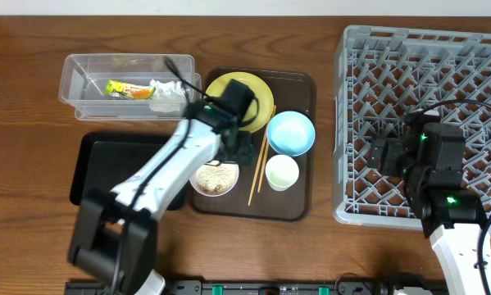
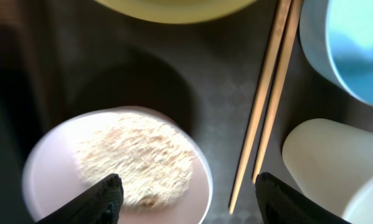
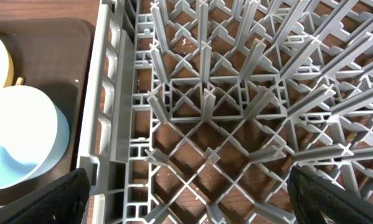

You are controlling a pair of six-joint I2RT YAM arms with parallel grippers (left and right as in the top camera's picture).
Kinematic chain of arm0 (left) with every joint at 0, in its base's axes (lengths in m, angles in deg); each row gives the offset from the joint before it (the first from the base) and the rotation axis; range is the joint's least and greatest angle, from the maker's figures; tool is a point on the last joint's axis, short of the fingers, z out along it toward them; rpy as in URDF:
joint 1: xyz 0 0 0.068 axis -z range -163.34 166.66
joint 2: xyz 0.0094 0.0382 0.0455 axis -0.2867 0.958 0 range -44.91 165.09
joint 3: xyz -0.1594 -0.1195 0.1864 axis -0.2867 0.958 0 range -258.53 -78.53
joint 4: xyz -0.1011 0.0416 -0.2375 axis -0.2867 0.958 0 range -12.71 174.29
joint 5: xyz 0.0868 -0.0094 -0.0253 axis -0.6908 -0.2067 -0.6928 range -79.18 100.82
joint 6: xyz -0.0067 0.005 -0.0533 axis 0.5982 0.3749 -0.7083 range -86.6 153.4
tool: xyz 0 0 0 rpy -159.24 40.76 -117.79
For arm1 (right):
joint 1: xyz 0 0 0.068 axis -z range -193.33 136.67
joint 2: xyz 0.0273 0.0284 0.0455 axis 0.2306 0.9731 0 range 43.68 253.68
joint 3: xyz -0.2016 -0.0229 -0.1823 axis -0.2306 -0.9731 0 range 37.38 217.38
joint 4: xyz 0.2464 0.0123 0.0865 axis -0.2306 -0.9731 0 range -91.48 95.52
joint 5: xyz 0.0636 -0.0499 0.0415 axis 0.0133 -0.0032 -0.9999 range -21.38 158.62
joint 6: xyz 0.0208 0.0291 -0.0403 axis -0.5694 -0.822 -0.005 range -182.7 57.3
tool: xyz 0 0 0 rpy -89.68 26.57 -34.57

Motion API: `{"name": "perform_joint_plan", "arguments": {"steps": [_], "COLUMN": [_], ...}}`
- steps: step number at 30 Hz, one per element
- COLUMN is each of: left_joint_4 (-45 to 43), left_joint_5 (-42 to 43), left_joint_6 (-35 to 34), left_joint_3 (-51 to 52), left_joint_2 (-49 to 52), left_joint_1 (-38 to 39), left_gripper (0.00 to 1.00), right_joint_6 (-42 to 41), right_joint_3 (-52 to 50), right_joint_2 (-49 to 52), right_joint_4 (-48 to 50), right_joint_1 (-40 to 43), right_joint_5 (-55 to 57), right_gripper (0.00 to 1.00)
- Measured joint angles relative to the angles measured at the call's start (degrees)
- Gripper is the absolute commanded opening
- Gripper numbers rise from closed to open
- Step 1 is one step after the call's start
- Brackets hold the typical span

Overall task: Sort waste into correct bins and load items into the dishwasher rack
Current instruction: 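Reach the left gripper to the white rice bowl and grip its rim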

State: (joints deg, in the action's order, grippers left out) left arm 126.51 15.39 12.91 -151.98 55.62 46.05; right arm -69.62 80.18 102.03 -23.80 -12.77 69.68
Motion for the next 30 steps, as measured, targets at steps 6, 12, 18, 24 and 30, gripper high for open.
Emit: {"name": "perform_joint_plan", "arguments": {"steps": [6,12,18,24,30], "left_joint_4": [-0.63,-1.6,-3.02,-3.19,-3.02], "left_joint_5": [-0.15,-0.35,-0.33,-0.31,-1.11], "left_joint_6": [-0.72,-0.74,-0.66,-0.96,-1.07], "left_joint_3": [0.13,0.7,0.74,0.74,0.72], "left_joint_2": [5.73,8.04,8.04,8.35,9.09], "left_joint_1": [1.84,1.86,1.86,1.86,1.97], "left_gripper": [0.47,0.26,0.26,0.19,0.06], "right_joint_6": [0.0,0.0,0.0,0.0,0.0], "right_joint_3": [0.0,0.0,0.0,0.0,0.0], "right_joint_2": [0.0,0.0,0.0,0.0,0.0], "right_joint_4": [-0.02,-0.02,-0.02,-0.02,-0.04], "right_joint_1": [0.0,0.0,0.0,0.0,0.0], "right_joint_5": [0.0,0.0,0.0,0.0,0.0], "right_gripper": [0.99,0.99,0.99,0.99,0.99]}}
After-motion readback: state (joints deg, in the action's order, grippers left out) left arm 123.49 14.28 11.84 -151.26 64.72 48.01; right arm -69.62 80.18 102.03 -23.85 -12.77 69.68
